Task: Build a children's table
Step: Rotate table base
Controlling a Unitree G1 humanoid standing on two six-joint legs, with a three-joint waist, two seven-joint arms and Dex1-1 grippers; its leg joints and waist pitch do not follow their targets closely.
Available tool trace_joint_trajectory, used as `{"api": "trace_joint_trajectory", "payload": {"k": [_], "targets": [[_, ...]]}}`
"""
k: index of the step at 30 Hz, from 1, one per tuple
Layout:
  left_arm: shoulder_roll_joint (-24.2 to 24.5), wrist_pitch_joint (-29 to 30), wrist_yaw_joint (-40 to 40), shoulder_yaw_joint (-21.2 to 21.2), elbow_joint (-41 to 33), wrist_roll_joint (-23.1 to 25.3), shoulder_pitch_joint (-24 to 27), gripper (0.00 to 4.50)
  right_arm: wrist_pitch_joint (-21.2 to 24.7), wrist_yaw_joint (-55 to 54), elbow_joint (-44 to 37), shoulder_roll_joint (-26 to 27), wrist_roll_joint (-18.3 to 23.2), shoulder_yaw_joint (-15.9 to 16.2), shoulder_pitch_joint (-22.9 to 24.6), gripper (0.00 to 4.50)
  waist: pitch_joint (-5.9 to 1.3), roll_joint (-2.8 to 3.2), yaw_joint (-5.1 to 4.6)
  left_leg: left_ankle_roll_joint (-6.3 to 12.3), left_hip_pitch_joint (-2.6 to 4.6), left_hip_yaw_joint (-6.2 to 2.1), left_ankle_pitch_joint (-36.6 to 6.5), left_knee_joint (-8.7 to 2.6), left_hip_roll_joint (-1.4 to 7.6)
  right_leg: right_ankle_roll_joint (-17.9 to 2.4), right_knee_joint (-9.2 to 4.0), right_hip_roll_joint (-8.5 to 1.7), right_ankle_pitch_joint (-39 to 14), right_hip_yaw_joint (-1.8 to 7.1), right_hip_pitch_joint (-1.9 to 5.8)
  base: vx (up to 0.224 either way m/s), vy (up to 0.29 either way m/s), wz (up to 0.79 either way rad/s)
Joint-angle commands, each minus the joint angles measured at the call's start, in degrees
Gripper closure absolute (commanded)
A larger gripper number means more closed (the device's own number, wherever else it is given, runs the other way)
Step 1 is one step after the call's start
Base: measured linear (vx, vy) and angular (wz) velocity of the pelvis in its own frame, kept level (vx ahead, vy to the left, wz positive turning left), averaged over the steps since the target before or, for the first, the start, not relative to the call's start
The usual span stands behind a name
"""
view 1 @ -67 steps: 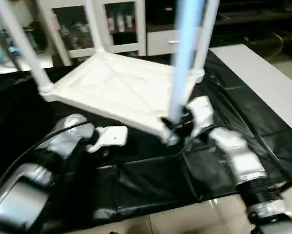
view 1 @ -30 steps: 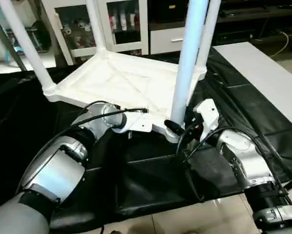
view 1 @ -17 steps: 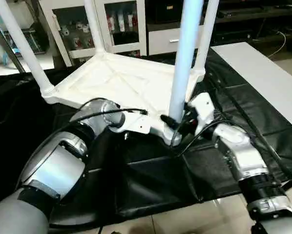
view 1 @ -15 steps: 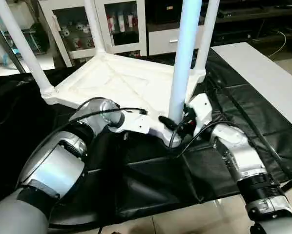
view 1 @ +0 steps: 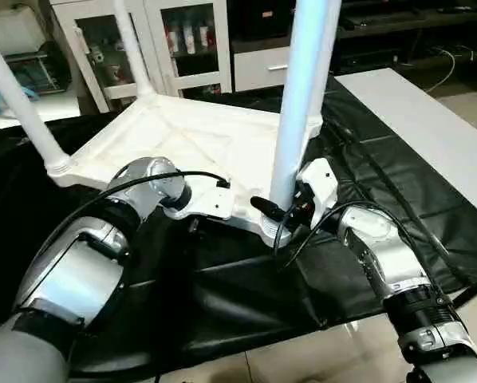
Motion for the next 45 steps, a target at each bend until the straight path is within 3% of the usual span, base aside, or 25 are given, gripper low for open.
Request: {"api": "trace_joint_trajectory", "payload": {"k": [1, 5, 7, 8, 9, 10, 11, 12, 13, 15, 17, 19, 20, 21, 22, 23, 26, 28, 32, 35, 38, 39, 42, 45], "targets": [[2.93, 3.49, -7.93, -1.72, 0.95, 0.49, 5.42, 0.82, 0.01, -1.5, 0.56, -2.01, -0.64, -2.89, 0.36, 0.7, -3.61, -0.11, 0.52, 4.59, 0.89, -2.07, -13.06, -4.38, 3.36, -18.47, -3.33, -3.63, -3.04, 1.73, 2.97, 0.0, 0.0, 0.0], [4.77, 8.67, -12.38, -0.18, -8.9, -3.23, 10.39, 0.82, -0.31, -1.58, 1.3, -1.87, -0.76, -3.05, 0.28, 0.7, -3.45, -0.22, 0.08, 4.29, 0.99, -2.05, -14.58, -4.58, 3.52, -18.72, -3.42, -3.6, -4.77, 1.82, 2.84, 0.0, 0.0, 0.0], [6.45, 13.35, -14.92, 0.58, -17.33, -5.34, 14.15, 0.82, -0.55, -1.62, 2.08, -1.8, -0.74, -3.04, -0.16, 0.7, -3.28, -0.58, -0.35, 3.83, 0.74, -2.14, -14.83, -4.84, 3.64, -18.16, -3.46, -3.68, -6.74, 1.9, 2.9, 0.0, 0.0, 0.0], [6.99, 14.67, -15.49, 0.71, -19.58, -5.72, 15.1, 0.82, -0.64, -1.63, 2.26, -1.81, -0.7, -2.97, -0.27, 0.7, -3.26, -0.31, -0.39, 3.54, 0.87, -2.16, -15.31, -4.88, 3.59, -17.75, -3.57, -3.64, -7.93, 1.92, 2.74, 0.0, 0.0, 0.0], [7.34, 15.4, -15.28, 1.08, -21.17, -6.09, 15.84, 0.82, -0.71, -1.64, 2.55, -1.75, -0.68, -2.9, -0.5, 0.7, -3.27, -0.75, -0.48, 3.45, 0.94, -2.09, -15.56, -4.87, 3.58, -17.53, -3.7, -3.55, -8.55, 1.94, 2.62, 0.0, 0.0, 0.0], [7.49, 15.78, -15.26, 1.23, -21.88, -6.28, 16.16, 0.82, -0.74, -1.62, 2.62, -1.72, -0.66, -2.87, -0.56, 0.7, -3.11, -0.53, -0.53, 3.09, 0.95, -2.13, -16.22, -4.93, 3.48, -17.15, -3.83, -3.58, -10.16, 1.99, 2.57, 0.0, 0.0, 0.0], [7.67, 16.27, -15.23, 1.41, -22.79, -6.53, 16.57, 0.82, -0.78, -1.59, 2.71, -1.68, -0.64, -2.82, -0.63, 0.7, -3.01, -0.92, -0.52, 2.95, 1.02, -2.02, -16.74, -4.96, 3.47, -16.88, -4.02, -3.5, -11.27, 2.02, 2.4, 0.0, 0.0, 0.0], [7.59, 15.5, -13.56, 2.42, -23.78, -7.42, 17.05, 0.82, -0.82, -1.54, 2.93, -1.44, -0.63, -2.66, -0.91, 0.7, -2.95, -0.67, -0.53, 2.43, 1.07, -2.12, -17.47, -4.99, 3.49, -16.45, -4.07, -3.64, -12.89, 2.12, 2.33, 0.0, 0.0, 0.0], [7.36, 14.38, -11.33, 3.49, -24.47, -8.18, 17.33, 0.82, -0.81, -1.5, 3.0, -1.11, -0.61, -2.47, -1.06, 0.7, -2.93, -1.21, -0.63, 2.3, 1.04, -2.07, -17.81, -5.0, 3.4, -15.89, -4.23, -3.51, -14.21, 2.12, 2.23, 0.0, 0.0, 0.0], [7.3, 13.9, -10.34, 3.97, -24.99, -8.53, 17.54, 0.82, -0.79, -1.49, 3.02, -0.95, -0.61, -2.38, -1.12, 0.7, -2.94, -0.83, -0.51, 1.82, 1.31, -2.08, -18.33, -5.02, 3.42, -15.41, -4.3, -3.47, -14.96, 2.19, 1.94, 0.0, 0.0, 0.0], [6.02, 12.19, -3.32, 6.11, -26.28, -9.21, 18.03, 0.82, -0.66, -1.29, 2.59, -0.39, -0.46, -2.05, -0.76, 0.7, -2.95, -1.41, -0.47, 1.73, 1.34, -2.03, -17.92, -5.1, 3.54, -15.24, -4.21, -3.37, -13.54, 2.28, 1.82, 0.0, 0.0, 0.0], [3.68, 7.6, 2.23, 8.51, -25.88, -11.18, 18.09, 0.82, -0.63, -1.27, 2.27, -0.12, -0.43, -1.8, -0.28, 0.7, -3.28, -1.09, -0.18, 2.19, 1.27, -1.97, -16.39, -4.79, 3.38, -15.24, -4.05, -3.4, -11.8, 2.26, 1.91, 0.0, 0.0, 0.0], [3.11, 7.13, 3.14, 9.1, -25.85, -11.69, 18.08, 0.82, -0.61, -1.28, 2.18, -0.09, -0.42, -1.77, -0.16, 0.7, -3.33, -1.36, -0.08, 2.66, 1.19, -1.86, -14.97, -4.72, 3.43, -15.69, -3.92, -3.3, -9.47, 2.22, 1.94, 0.0, 0.0, 0.0], [1.91, 6.47, 4.8, 10.32, -25.74, -12.79, 18.04, 0.82, -0.55, -1.31, 1.97, -0.04, -0.39, -1.72, 0.1, 0.7, -3.42, -1.25, 0.16, 2.97, 1.25, -1.82, -14.19, -4.61, 3.43, -15.95, -3.81, -3.28, -8.26, 2.2, 1.94, 0.0, 0.0, 0.0], [-0.69, 7.43, 7.26, 13.17, -26.28, -15.39, 18.14, 0.53, -0.52, -1.32, 1.55, -0.07, -0.3, -1.7, 0.64, 0.7, -3.59, -1.32, 0.67, 3.65, 1.33, -1.68, -12.22, -4.41, 3.49, -16.51, -3.54, -3.3, -5.45, 2.2, 1.98, 0.0, 0.0, 0.0], [-0.69, 7.43, 7.26, 13.17, -26.28, -15.39, 18.14, 0.46, -0.52, -1.32, 1.55, -0.07, -0.3, -1.7, 0.64, 0.7, -3.6, -1.55, 1.09, 4.54, 1.12, -1.55, -10.25, -4.24, 3.42, -17.0, -3.26, -3.3, -2.96, 2.18, 2.11, 0.0, 0.0, 0.0], [-3.59, 9.42, 8.7, 16.22, -25.94, -18.91, 18.04, 0.41, -0.14, -1.32, 0.28, -0.3, -0.02, -1.87, 1.65, 0.7, -3.56, -1.95, 1.53, 6.46, 0.9, -1.46, -7.93, -3.92, 3.28, -17.16, -3.19, -3.51, -2.19, 2.11, 2.31, 0.0, 0.0, 0.0], [-4.41, 9.61, 8.59, 16.7, -24.82, -20.34, 17.88, 0.11, 0.03, -1.23, -0.22, -0.45, 0.13, -2.1, 2.14, 0.7, -3.5, -2.13, 1.7, 6.89, 0.75, -1.48, -8.03, -3.92, 3.28, -16.59, -3.36, -3.46, -4.08, 2.07, 2.36, 0.0, 0.0, 0.0], [-4.44, 9.06, 5.62, 16.26, -20.78, -21.33, 16.82, 0.03, 0.19, -0.71, -0.76, -0.77, 0.11, -2.05, 2.79, 0.7, -3.31, -2.04, 1.88, 6.3, 0.92, -1.53, -9.43, -4.08, 3.3, -15.43, -3.76, -3.32, -8.2, 2.01, 2.11, 0.0, 0.0, 0.0], [-2.18, 5.89, 5.2, 13.52, -12.93, -16.61, 13.84, 0.03, 0.55, 0.01, -2.04, -1.24, 0.17, -1.95, 3.55, 0.7, -3.31, -1.59, 1.95, 5.03, 1.23, -1.66, -10.94, -4.26, 3.29, -13.98, -3.9, -3.15, -8.89, 2.08, 1.95, 0.0, 0.0, 0.0], [-1.24, 5.5, 5.72, 13.19, -10.04, -15.25, 11.49, 0.03, 1.32, 0.87, -3.61, -1.64, 0.7, -1.95, 4.1, 0.7, -3.55, -1.43, 2.25, 4.74, 1.38, -1.63, -9.77, -4.13, 3.33, -15.17, -3.5, -3.22, -5.0, 2.07, 2.09, 0.0, 0.0, 0.0], [-0.81, 5.67, 5.6, 13.04, -8.99, -14.85, 10.46, 0.03, 1.87, 1.62, -4.7, -1.89, 1.15, -1.86, 4.53, 0.7, -3.54, -1.13, 2.37, 4.87, 1.35, -1.65, -9.42, -4.12, 3.35, -15.38, -3.4, -3.25, -4.27, 2.05, 2.09, 0.0, 0.0, 0.0], [-0.59, 6.46, 5.2, 12.75, -7.1, -15.09, 8.94, 0.2, 3.07, 3.7, -7.48, -2.74, 2.01, -1.29, 6.19, 0.7, -3.52, -1.41, 2.67, 5.7, 1.13, -1.62, -8.54, -4.05, 3.42, -16.26, -3.17, -3.47, -2.28, 1.99, 2.35, 0.0, 0.0, 0.0], [-1.67, 6.63, 3.72, 13.62, -4.44, -16.59, 7.79, 0.39, 5.09, 6.95, -12.32, -4.81, 3.78, -0.71, 9.41, 0.7, -3.42, -1.47, 2.98, 5.75, 1.17, -1.59, -9.42, -4.04, 3.43, -16.12, -3.51, -3.52, -3.98, 2.03, 2.45, 0.0, 0.0, 0.0]]}}
